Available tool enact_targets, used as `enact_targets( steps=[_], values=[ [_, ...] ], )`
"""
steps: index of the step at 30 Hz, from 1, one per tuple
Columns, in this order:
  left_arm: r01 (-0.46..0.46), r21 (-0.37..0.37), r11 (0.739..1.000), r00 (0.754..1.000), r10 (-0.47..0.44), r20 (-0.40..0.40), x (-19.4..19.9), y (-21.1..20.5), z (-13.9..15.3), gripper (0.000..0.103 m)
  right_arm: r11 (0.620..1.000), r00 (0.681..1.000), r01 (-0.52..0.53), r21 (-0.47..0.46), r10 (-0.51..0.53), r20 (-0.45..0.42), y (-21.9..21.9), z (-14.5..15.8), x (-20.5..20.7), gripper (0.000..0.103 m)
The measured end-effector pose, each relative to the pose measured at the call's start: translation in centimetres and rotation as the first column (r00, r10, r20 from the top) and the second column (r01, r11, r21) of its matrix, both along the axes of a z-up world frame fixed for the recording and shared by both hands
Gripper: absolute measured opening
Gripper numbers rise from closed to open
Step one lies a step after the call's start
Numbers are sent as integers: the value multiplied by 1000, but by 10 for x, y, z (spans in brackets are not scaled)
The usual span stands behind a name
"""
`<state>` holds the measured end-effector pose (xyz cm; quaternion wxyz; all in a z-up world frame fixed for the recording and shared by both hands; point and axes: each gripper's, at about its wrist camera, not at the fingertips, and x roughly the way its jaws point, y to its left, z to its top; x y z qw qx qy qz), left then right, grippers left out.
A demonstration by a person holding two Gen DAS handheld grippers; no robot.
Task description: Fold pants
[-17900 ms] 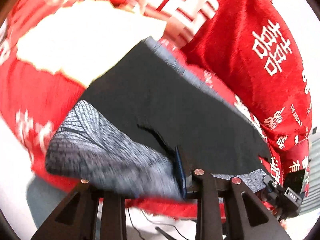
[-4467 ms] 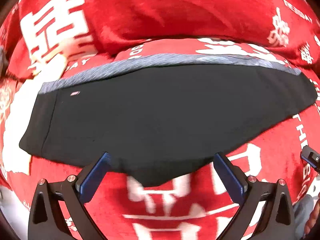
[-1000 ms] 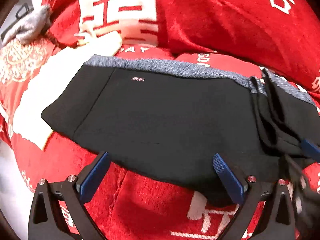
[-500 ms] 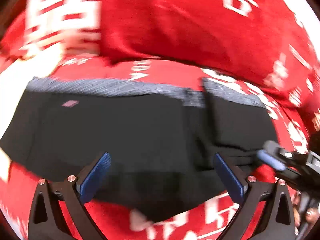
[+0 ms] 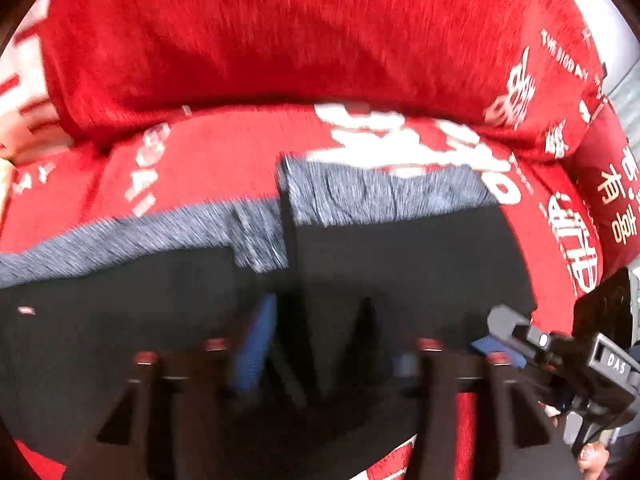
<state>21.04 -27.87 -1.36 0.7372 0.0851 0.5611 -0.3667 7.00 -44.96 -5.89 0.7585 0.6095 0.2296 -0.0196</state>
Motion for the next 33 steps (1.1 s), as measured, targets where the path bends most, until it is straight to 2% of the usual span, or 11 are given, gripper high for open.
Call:
enact_targets(
  steps=[2, 3, 4, 11, 16, 21, 24, 26, 27, 29, 33],
  values=[
    [4, -4, 1000, 1000, -4, -8, -3, -2, -4, 35, 1000, 1000, 12, 28, -12, 12, -3, -6, 5, 36],
    [10, -2, 1000, 1000, -10, 5, -5, -3, -3, 27, 999, 1000, 14, 37, -14, 11, -5, -8, 6, 25],
    [18, 3, 1000, 1000, -18, 16, -8, -2, 0, 26, 999, 1000, 10, 39, -10, -10, -5, -10, 9, 5],
    [20, -70, 997, 999, -17, 39, -32, 30, 32, 25, 998, 995, -64, 26, 62, 74, 3, 20, -9, 5],
    [-34, 15, 999, 996, 32, 80, -35, 41, 14, 25, 996, 997, -83, 29, 83, -7, 16, -1, -2, 5],
    [-55, -3, 998, 997, 55, 55, -33, 43, 6, 25, 993, 991, -118, -4, 118, -60, 19, -8, 8, 5],
    [-41, 6, 999, 996, 40, 79, -36, 41, 7, 25, 934, 937, -339, -112, 325, -130, 25, 22, 19, 17],
    [-41, 8, 999, 995, 40, 89, -37, 39, 7, 25, 901, 926, -378, -211, 361, -113, 26, 45, 12, 29],
    [-40, 8, 999, 995, 39, 92, -37, 38, 6, 25, 891, 926, -378, -253, 365, -96, 24, 55, 8, 34],
    [-35, 10, 999, 995, 34, 99, -37, 38, 7, 25, 884, 947, -315, -345, 319, -48, 9, 77, -2, 63],
    [-37, 10, 999, 995, 36, 92, -36, 37, 7, 25, 859, 990, -141, -492, 121, -74, -32, 95, 4, 67]
  ],
)
